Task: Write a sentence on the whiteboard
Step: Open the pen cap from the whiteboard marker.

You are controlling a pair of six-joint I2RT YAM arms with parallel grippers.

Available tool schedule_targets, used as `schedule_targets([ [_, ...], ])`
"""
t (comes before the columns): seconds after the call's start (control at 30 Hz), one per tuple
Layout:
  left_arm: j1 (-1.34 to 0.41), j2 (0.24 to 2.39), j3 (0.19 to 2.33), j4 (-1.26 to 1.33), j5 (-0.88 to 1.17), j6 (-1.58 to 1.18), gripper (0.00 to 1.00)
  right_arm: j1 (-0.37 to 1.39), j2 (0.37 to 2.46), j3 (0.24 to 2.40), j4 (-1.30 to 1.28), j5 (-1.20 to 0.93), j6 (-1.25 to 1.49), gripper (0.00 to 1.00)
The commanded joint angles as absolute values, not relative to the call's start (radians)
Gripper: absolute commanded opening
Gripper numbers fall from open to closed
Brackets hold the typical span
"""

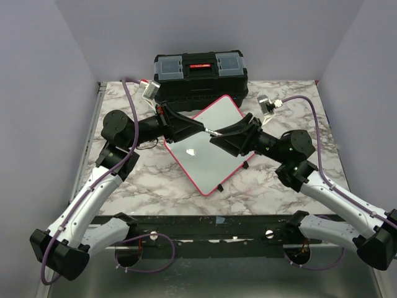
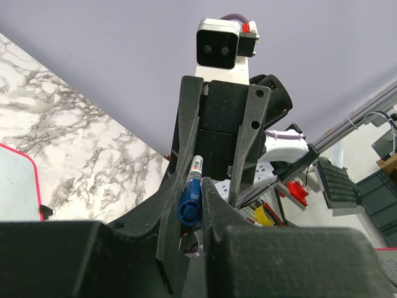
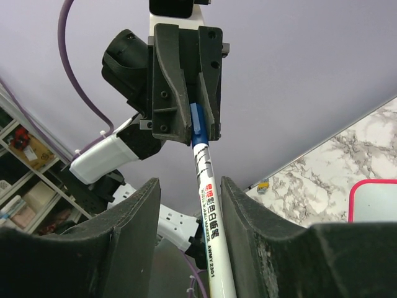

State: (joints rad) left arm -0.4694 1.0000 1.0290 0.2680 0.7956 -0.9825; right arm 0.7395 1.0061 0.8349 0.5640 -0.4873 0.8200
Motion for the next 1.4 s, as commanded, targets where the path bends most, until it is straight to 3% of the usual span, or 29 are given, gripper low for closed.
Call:
schedule_targets([
  [0.0, -0.471, 1.005, 1.011, 0.319, 0.786, -1.001, 0.0, 0.743, 1.022, 0.859, 0.617, -0.502, 0.829, 0.46],
  [1.2, -0.503, 1.024, 0.888, 0.459, 0.753, -1.081, 0.0, 0.744, 1.061, 0.854, 0.701, -0.473, 0.872, 0.34],
  [1.37, -0.514, 1.032, 0.899, 0.45, 0.755, -1.071, 0.0, 0.744, 1.068, 0.858, 0.698, -0.472, 0.866, 0.27],
])
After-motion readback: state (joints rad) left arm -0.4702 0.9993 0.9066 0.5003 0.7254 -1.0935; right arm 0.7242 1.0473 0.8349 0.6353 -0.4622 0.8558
